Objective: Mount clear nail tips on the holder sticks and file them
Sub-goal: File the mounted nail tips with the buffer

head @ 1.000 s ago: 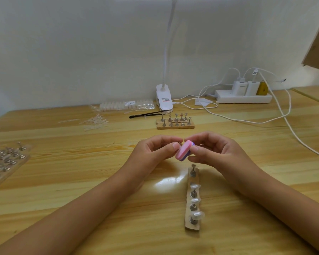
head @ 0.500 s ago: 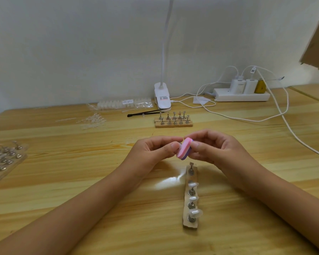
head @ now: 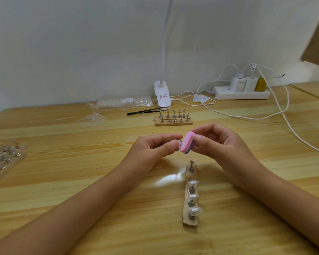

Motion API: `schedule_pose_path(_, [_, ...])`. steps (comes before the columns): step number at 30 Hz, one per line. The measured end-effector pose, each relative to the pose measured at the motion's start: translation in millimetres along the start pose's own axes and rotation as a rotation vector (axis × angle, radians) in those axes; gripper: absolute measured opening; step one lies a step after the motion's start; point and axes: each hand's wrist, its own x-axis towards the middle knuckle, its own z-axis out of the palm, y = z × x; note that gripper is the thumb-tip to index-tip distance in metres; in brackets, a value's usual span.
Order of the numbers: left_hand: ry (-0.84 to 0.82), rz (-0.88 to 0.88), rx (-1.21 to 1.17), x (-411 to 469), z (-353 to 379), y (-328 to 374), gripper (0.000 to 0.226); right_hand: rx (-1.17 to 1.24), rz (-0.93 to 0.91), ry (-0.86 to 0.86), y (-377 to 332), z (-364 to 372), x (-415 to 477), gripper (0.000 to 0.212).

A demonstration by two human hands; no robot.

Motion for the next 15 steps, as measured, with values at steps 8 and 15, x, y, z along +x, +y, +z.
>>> schedule_pose_path(8, [0.003, 0.000, 0.031, -0.8, 0.2, 0.9, 0.038, 0.021, -0.001, -0.010, -1.1, -0.2, 0.6, 0.029])
schedule_pose_path(15, [0.025, -0.006, 0.014, -0.5, 0.9, 0.3, 0.037, 0.013, 0.067, -0.068, -4.1, 0.0, -1.2, 0.029])
